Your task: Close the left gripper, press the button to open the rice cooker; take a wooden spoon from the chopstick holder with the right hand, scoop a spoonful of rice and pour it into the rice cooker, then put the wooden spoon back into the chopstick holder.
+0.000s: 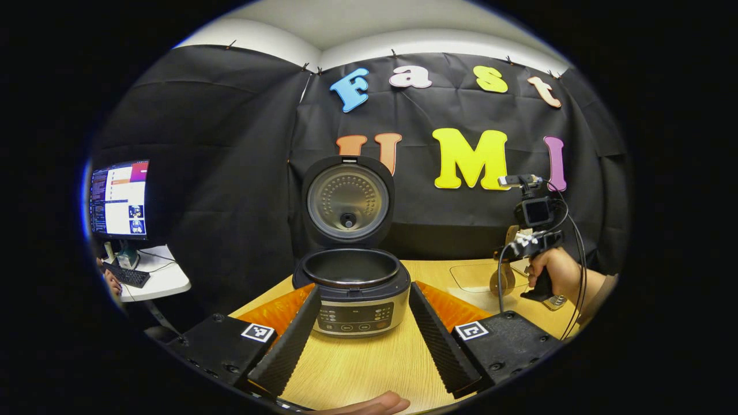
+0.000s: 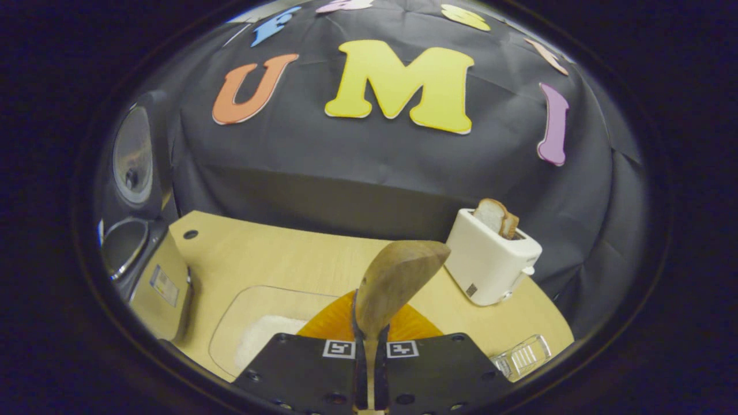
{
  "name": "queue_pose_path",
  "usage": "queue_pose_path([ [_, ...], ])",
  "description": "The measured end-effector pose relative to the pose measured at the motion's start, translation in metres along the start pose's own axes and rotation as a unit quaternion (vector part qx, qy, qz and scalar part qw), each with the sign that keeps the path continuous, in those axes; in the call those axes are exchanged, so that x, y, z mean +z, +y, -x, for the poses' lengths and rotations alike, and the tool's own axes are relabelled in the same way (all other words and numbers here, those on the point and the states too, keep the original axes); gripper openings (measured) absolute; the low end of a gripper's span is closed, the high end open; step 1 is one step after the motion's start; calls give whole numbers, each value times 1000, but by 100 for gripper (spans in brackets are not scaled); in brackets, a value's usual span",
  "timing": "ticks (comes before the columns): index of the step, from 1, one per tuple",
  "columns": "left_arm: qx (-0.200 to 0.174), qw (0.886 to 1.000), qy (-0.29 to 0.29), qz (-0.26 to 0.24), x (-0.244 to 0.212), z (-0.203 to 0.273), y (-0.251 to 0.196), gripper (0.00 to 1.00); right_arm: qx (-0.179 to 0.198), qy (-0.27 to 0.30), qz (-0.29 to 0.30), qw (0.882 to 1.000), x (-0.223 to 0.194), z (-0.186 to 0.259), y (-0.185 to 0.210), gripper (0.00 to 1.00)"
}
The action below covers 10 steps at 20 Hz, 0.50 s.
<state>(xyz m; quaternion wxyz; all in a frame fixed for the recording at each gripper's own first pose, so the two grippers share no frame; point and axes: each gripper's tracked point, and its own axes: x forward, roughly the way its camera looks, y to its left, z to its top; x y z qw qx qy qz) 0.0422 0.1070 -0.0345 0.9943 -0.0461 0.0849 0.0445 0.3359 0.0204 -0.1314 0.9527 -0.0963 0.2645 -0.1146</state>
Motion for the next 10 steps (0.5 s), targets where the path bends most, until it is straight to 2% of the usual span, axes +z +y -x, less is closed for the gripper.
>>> queue_pose_path([
  [1,-2,1000,1,4,0,0,0,98,-10,-11,23,1000,2,2,2,5],
  [3,-5,1000,4,9,-1,-1,-1,98,-7,-11,54,998,-2,5,12,5],
  [6,-8,1000,4,10,0,0,-3,98,-2,22,69,997,-26,4,21,5],
  [10,-14,1000,4,9,1,2,-6,98,29,62,28,997,-44,22,51,5],
])
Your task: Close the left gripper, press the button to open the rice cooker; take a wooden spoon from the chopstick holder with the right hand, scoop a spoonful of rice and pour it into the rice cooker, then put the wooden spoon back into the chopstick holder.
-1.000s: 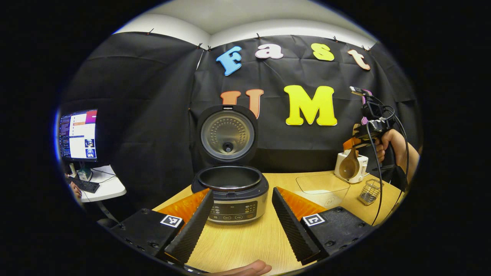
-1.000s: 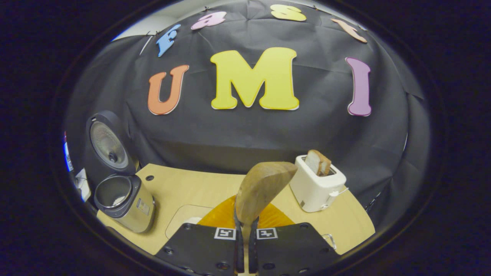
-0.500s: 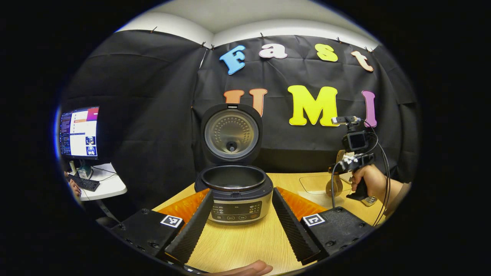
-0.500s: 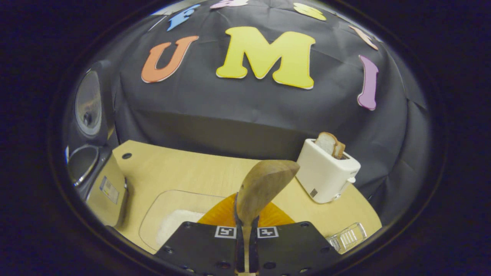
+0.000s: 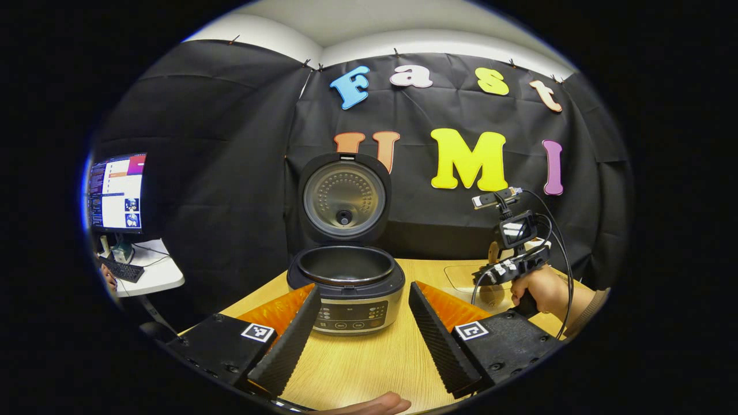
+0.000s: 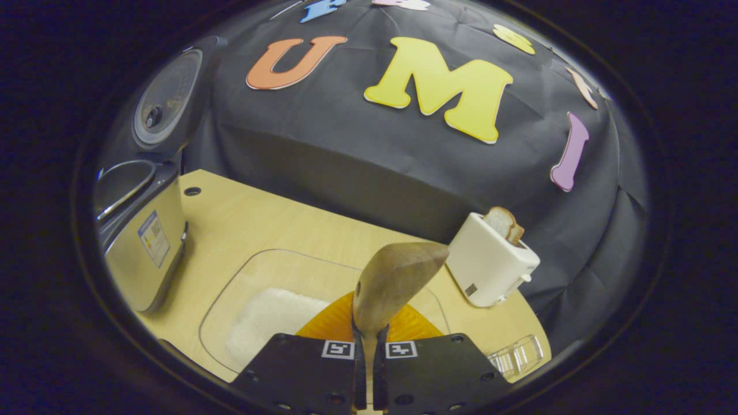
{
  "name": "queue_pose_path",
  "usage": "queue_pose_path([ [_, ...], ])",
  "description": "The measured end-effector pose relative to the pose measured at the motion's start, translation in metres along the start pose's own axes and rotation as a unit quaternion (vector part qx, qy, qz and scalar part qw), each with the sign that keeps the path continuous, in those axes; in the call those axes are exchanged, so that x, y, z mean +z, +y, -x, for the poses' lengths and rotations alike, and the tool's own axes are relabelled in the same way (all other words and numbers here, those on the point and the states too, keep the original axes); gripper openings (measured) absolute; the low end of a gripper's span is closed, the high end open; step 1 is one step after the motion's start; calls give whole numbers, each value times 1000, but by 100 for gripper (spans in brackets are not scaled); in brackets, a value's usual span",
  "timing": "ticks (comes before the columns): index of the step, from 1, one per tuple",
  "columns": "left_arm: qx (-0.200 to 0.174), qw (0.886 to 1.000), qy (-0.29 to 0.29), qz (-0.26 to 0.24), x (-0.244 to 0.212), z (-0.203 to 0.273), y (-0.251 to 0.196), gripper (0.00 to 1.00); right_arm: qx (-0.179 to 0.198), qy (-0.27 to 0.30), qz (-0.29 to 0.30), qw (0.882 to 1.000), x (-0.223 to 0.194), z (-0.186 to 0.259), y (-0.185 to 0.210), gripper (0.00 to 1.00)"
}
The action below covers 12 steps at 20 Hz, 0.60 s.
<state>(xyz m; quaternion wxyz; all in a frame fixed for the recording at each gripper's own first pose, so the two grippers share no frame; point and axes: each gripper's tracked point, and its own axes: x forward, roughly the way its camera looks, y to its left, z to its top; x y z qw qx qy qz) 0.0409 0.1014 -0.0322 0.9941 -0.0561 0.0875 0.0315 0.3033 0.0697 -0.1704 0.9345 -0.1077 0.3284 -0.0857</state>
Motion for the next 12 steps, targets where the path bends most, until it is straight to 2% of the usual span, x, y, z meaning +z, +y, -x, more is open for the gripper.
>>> queue_pose_path([
  [4,-2,1000,3,4,-1,0,-1,98,10,31,-62,998,-7,20,15,5],
  [7,-7,1000,6,9,-2,1,-2,98,23,62,-143,988,-18,25,5,5],
  [9,-8,1000,8,15,-2,0,-2,98,43,86,-225,970,-26,28,-6,5],
  [12,-9,1000,14,26,-5,-1,-2,98,93,119,-336,930,-33,28,-12,5],
])
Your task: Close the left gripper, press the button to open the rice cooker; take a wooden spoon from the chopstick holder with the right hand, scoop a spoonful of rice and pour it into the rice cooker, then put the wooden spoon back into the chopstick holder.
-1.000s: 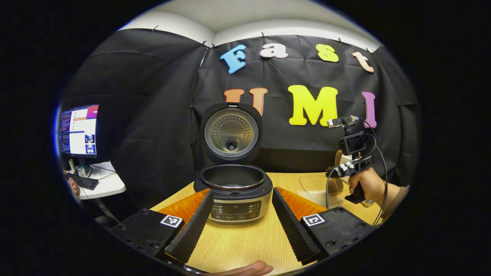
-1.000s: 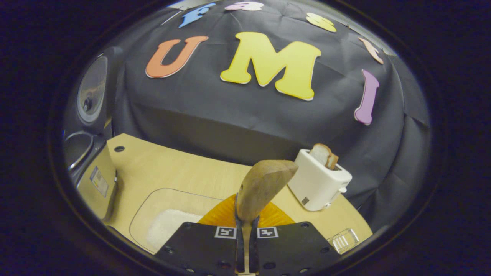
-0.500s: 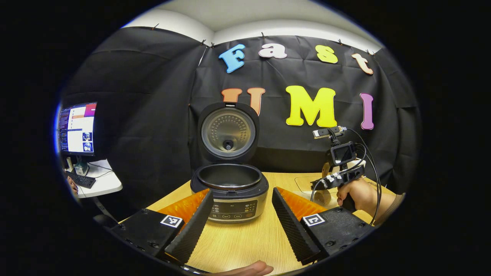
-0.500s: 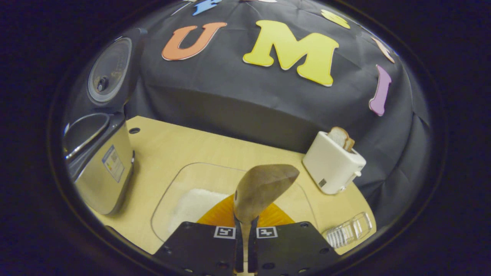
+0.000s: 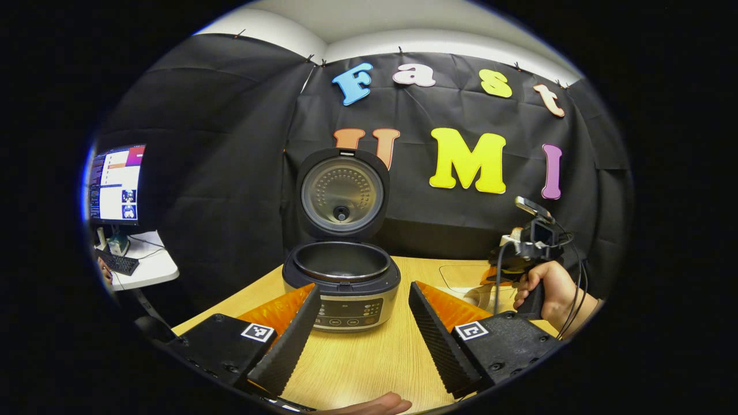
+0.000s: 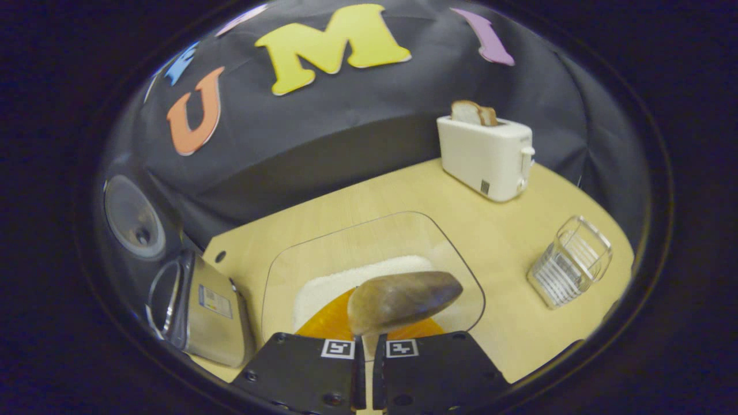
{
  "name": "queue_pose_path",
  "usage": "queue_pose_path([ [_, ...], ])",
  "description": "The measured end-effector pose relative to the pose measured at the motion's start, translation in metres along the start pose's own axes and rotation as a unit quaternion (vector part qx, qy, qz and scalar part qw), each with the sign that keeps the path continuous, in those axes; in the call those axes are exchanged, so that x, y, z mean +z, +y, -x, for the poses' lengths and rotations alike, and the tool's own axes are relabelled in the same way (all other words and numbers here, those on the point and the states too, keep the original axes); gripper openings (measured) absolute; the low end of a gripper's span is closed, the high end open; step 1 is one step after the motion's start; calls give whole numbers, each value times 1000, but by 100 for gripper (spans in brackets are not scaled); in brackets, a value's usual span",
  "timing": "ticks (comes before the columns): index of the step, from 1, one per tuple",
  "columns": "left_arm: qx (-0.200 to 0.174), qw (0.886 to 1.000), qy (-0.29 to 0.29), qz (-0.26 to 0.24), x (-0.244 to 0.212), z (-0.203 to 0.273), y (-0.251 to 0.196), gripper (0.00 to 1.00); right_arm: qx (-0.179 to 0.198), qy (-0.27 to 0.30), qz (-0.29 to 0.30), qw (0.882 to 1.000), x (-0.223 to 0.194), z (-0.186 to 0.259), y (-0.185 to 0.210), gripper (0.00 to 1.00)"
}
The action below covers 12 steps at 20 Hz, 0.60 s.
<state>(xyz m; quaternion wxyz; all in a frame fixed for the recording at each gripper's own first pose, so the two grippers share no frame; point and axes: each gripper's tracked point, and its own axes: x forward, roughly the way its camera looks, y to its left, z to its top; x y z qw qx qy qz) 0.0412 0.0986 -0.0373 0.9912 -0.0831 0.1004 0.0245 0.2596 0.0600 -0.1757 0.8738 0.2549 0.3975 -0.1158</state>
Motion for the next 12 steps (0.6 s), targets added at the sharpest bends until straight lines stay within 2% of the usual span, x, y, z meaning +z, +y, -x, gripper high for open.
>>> queue_pose_path([
  [2,-1,1000,3,2,-1,-1,-1,97,33,30,-47,998,-3,-3,-1,5],
  [4,1,1000,1,-4,-1,-1,-1,96,53,44,-69,995,-3,-3,0,5],
  [7,-2,1000,1,-14,-3,-2,-8,96,50,39,-62,996,-4,-3,-2,5],
  [12,-10,1000,-4,-14,-1,-1,-13,95,80,37,-65,994,3,-4,-1,5],
])
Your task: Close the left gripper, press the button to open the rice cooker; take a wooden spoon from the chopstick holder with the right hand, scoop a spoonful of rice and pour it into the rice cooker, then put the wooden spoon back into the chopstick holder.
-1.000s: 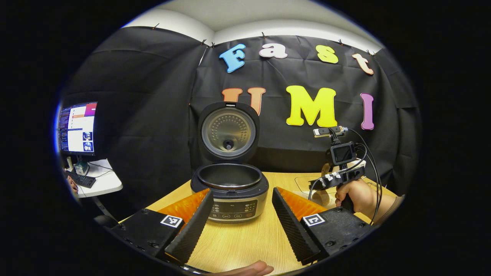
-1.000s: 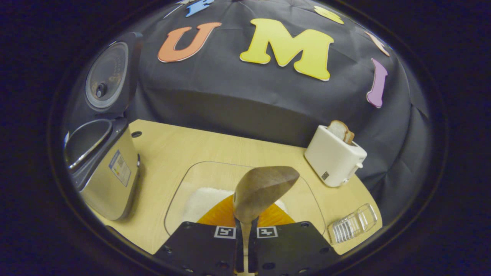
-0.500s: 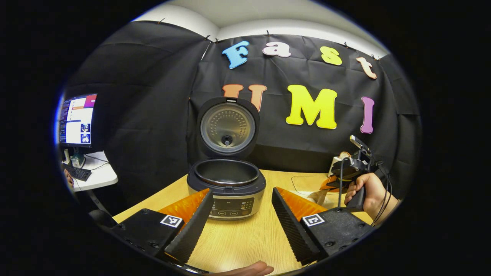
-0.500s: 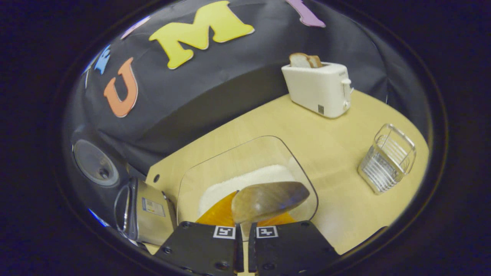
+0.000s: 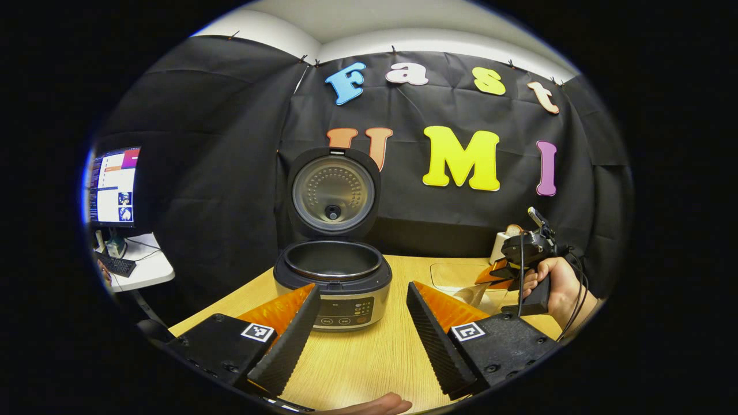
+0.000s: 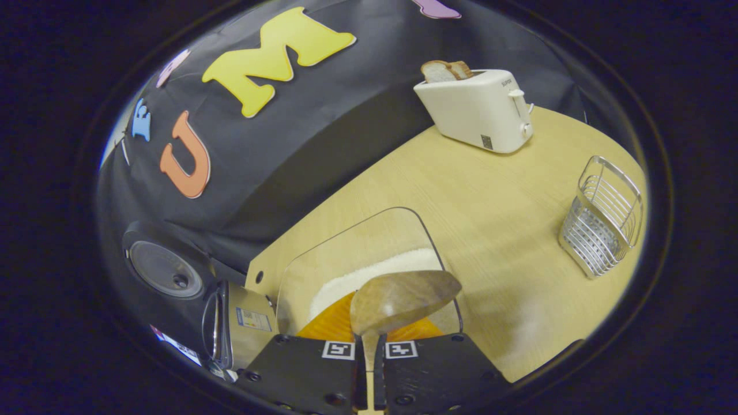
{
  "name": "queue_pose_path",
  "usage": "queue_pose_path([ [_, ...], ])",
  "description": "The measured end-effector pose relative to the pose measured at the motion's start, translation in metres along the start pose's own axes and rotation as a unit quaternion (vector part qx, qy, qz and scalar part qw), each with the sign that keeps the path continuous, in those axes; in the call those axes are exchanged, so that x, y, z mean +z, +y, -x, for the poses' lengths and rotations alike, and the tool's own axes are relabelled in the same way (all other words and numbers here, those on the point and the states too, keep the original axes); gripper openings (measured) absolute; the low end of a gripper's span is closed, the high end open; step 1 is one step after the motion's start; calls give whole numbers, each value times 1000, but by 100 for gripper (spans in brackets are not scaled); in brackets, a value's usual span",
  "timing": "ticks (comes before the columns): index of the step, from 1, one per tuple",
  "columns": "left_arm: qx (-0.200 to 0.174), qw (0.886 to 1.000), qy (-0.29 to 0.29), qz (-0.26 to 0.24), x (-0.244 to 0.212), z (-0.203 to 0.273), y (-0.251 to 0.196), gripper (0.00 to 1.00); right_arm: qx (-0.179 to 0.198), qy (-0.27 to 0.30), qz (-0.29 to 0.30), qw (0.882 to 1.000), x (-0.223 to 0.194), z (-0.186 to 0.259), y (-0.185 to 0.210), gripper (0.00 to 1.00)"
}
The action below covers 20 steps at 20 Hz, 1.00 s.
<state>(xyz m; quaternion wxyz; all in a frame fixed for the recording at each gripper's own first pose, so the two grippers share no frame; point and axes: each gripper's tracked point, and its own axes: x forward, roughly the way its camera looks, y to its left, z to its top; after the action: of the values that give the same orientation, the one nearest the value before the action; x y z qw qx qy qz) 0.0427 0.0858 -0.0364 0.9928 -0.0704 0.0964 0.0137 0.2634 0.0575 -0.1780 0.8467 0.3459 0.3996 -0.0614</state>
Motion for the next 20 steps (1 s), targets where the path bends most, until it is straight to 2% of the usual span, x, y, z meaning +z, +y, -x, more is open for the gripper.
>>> queue_pose_path([
  [1,0,1000,-1,0,0,0,1,95,6,3,5,1000,3,-2,-2,5],
  [2,2,1000,-1,0,1,0,1,100,13,5,3,1000,7,-3,-3,5],
  [3,3,1000,-1,1,0,0,2,95,19,10,0,1000,8,-4,-3,5],
  [5,6,1000,-3,4,1,-1,4,96,32,18,-14,999,9,-4,-3,5],
  [6,6,1000,-2,6,0,-1,4,100,39,21,-23,999,10,-3,-2,5],
  [7,7,1000,-2,7,0,-1,5,100,46,23,-31,998,11,-2,-1,5],
  [8,7,1000,-2,8,1,-1,6,95,53,24,-38,998,12,-2,-1,5],
  [12,6,1000,-1,8,-1,-2,6,95,79,19,-89,993,17,0,0,5],
  [14,5,1000,0,7,-1,-3,5,95,98,14,-136,986,21,1,2,4],
  [20,4,1000,2,4,-4,-5,4,95,163,31,-255,953,31,7,8,5],
])
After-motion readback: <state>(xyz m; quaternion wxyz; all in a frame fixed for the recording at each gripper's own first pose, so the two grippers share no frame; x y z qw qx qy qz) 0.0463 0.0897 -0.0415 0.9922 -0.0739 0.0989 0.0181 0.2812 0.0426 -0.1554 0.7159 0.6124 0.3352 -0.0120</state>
